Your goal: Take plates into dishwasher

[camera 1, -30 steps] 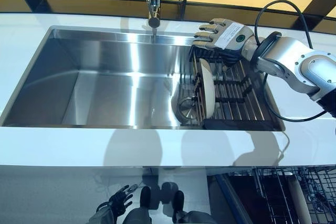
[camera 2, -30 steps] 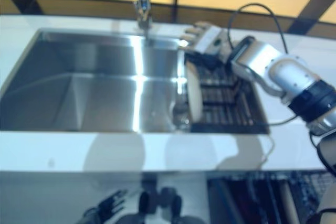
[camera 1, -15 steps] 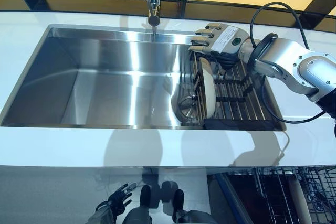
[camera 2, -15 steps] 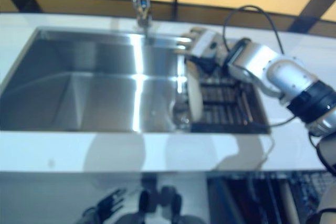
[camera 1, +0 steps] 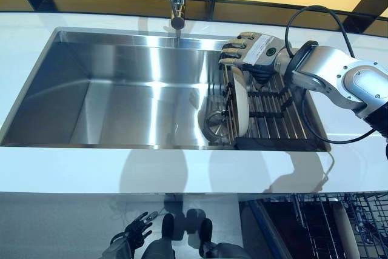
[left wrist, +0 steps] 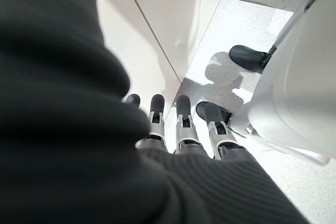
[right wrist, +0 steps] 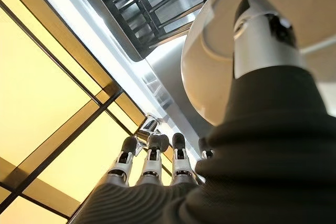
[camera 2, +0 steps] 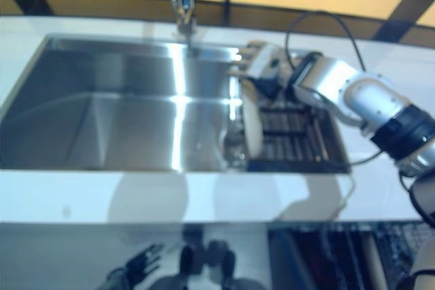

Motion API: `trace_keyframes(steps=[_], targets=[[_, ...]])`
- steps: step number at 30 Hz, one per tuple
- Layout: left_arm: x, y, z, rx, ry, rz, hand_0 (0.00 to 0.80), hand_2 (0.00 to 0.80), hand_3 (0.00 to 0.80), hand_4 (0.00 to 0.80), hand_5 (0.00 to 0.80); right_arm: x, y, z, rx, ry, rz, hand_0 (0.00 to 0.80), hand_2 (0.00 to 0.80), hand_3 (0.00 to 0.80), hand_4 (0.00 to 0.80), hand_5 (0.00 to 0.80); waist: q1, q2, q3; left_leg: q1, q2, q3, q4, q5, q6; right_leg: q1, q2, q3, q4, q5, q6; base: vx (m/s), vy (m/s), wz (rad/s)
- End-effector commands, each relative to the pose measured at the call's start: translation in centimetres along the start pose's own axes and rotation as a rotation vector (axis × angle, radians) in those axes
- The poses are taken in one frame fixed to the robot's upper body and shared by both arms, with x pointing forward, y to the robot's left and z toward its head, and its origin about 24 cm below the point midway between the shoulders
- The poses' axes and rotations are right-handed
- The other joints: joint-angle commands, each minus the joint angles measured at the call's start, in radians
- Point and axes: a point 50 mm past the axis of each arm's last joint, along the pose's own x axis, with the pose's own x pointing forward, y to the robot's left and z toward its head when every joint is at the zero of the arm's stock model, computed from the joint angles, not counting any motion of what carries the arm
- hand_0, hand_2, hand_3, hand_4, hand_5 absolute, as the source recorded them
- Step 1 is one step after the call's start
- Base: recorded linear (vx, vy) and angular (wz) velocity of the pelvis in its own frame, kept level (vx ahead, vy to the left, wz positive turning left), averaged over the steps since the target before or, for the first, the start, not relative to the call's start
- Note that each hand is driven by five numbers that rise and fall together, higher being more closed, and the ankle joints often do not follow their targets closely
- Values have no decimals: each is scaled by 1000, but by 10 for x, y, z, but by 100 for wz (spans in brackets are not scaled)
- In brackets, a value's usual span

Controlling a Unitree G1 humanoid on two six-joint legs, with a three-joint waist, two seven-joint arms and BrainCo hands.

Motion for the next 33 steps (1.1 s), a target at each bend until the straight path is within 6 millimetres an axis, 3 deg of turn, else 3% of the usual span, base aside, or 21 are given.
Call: trace_keyframes(steps=[1,33], targets=[[3,0,17,-12,-57,-4,0,0,0,0,0,1,-21,-5,-71,6,-50,0,0,0,0,0,28,-46,3,5,17,38,-3,-10,-39,-12,-44,21,-1,46,82,0,0,0],[5,-2,24,-39,-88,-18,0,0,0,0,0,7,-17,17,-113,-83,2,0,0,0,0,0,32,-44,24,-19,16,40,-3,3,-40,-35,-46,10,-1,56,83,0,0,0]])
